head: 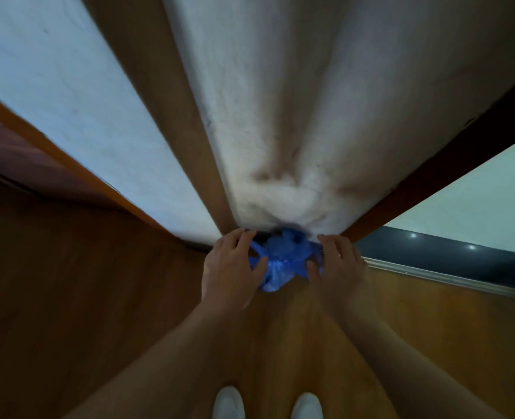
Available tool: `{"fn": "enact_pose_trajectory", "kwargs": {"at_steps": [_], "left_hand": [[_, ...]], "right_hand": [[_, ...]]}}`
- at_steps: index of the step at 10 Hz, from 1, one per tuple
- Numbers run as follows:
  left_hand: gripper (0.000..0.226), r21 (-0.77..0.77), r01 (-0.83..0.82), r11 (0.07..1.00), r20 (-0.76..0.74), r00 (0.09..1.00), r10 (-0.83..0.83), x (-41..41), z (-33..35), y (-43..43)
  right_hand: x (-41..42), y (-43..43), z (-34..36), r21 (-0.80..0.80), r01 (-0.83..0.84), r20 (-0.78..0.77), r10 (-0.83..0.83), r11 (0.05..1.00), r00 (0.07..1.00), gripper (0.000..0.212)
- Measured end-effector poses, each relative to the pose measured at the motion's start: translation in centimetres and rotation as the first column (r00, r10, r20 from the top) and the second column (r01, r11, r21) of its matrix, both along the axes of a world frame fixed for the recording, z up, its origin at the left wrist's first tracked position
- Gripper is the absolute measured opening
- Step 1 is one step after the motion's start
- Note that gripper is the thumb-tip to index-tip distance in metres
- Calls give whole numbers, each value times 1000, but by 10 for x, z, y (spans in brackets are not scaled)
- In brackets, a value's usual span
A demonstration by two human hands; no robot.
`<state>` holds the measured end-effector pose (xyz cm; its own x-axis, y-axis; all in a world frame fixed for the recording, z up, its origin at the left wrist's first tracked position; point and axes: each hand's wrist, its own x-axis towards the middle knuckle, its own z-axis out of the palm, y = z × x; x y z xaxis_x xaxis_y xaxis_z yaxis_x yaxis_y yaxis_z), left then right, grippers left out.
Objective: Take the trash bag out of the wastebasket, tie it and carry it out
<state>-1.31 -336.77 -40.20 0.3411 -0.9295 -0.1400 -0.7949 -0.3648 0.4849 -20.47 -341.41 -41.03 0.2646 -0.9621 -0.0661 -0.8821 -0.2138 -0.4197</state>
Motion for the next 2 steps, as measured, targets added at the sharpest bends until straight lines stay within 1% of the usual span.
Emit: {"fn": "enact_pose_trajectory", "kwargs": {"at_steps": [1,2], "left_hand": [[61,23,123,992,159,979,-125,7,3,13],[62,32,155,987,245,957,-158,8,9,20]], "right_hand": [[-12,3,1,-73,-103,-108,94,992,990,54],[-11,6,6,-117,-140,-137,124,983,983,55]]}}
